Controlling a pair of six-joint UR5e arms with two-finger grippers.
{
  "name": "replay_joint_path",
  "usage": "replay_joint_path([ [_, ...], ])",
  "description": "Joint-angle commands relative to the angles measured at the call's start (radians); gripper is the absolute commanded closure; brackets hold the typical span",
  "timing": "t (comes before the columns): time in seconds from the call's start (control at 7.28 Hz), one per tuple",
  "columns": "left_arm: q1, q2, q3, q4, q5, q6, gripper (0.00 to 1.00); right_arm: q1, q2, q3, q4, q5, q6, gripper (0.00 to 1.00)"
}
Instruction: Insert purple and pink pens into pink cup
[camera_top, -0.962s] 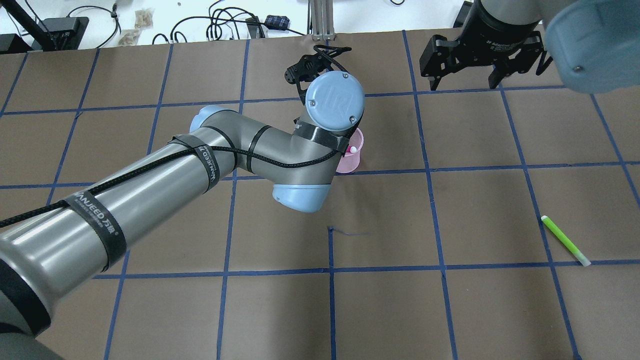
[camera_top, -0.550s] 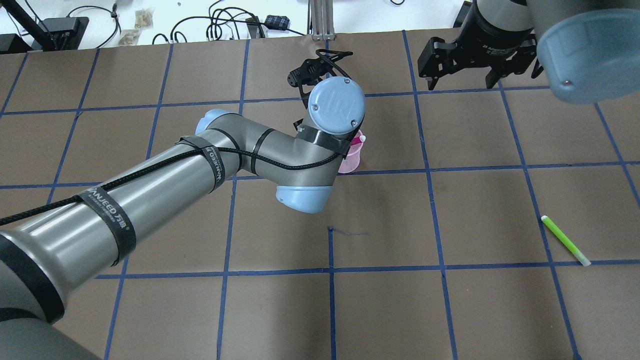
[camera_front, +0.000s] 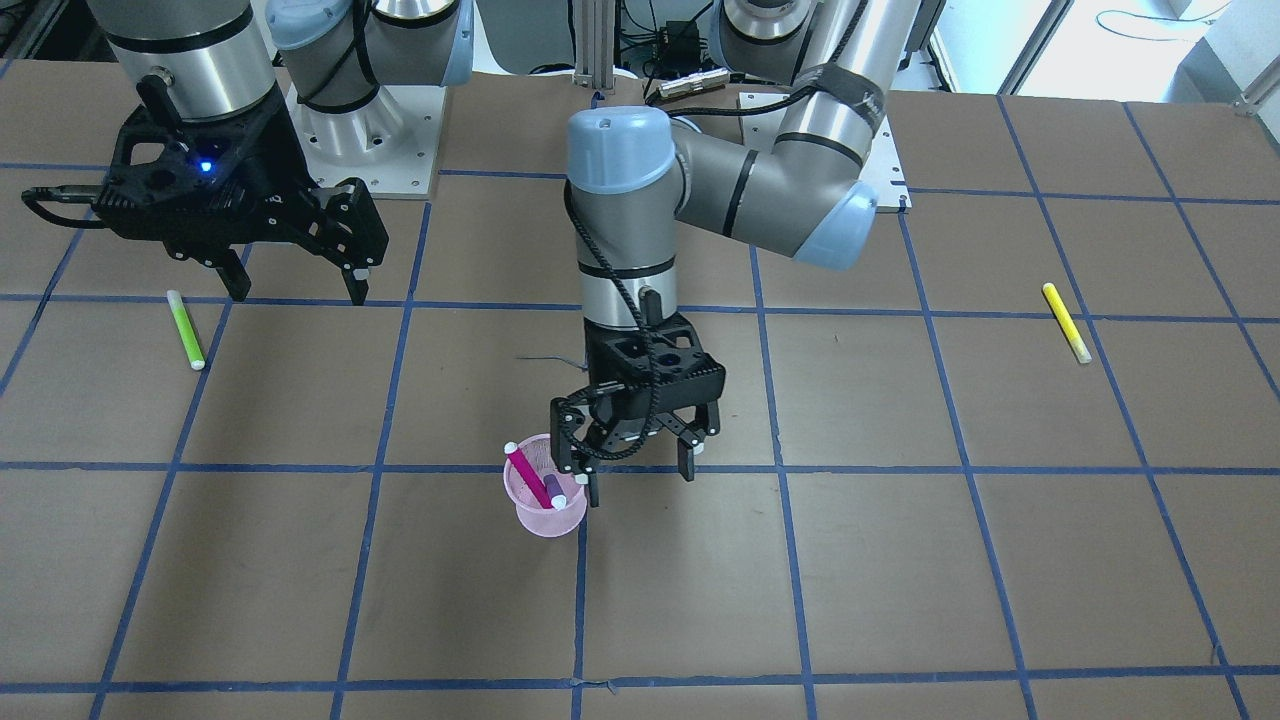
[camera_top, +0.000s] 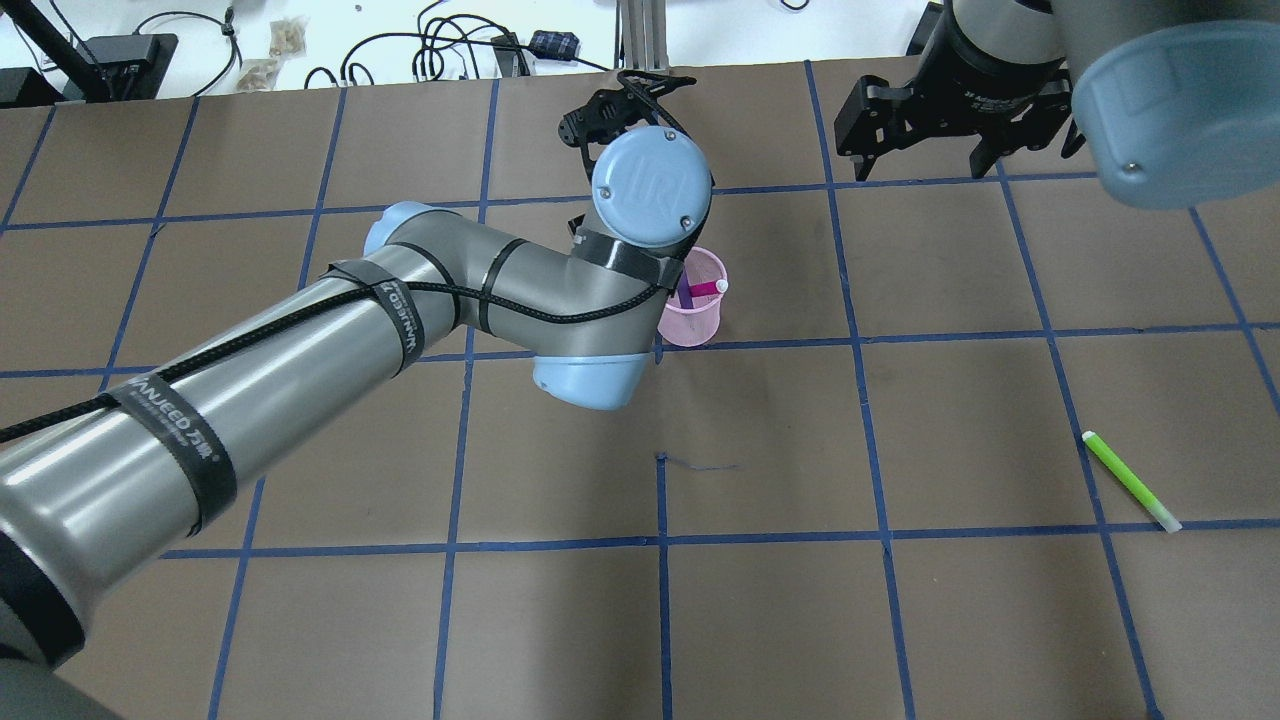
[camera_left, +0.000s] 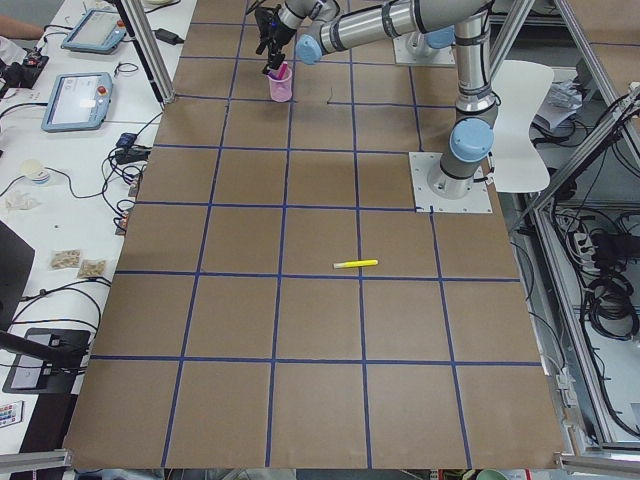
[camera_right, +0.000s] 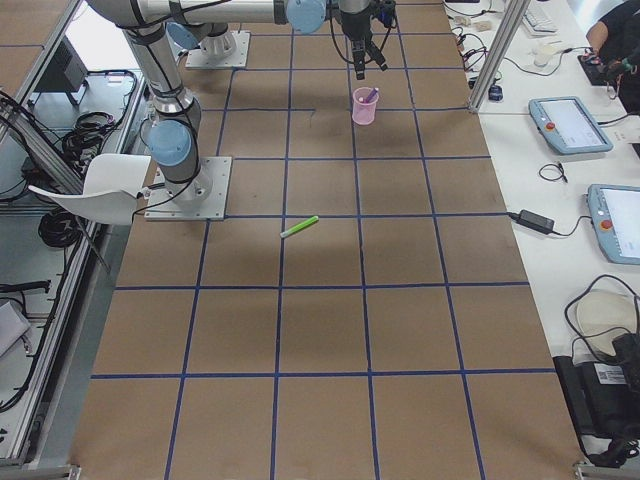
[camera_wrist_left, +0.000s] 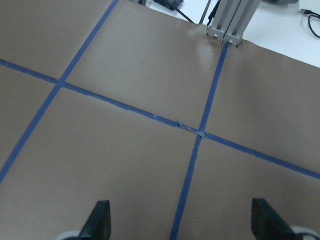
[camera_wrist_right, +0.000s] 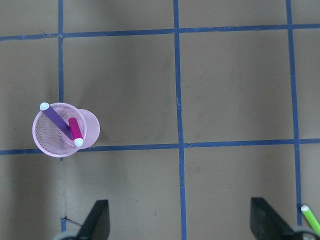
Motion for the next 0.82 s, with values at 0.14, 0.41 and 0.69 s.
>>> replay_joint_path([
  [0.14, 0.294, 0.17, 0.047, -0.459, -0.175, 0.449, 0.0, 0.0, 0.0, 0.0, 0.0, -0.003, 0.001, 0.0],
  [0.41, 0.451, 0.276, 0.082, -0.766, -0.283, 0.585, 0.0, 0.0, 0.0, -0.001, 0.0, -0.002, 0.003, 0.0],
  [0.69, 0.443, 0.376, 0.161, -0.959, -0.28, 0.587, 0.0, 0.002, 0.002, -0.017, -0.003, 0.006, 0.003, 0.0],
])
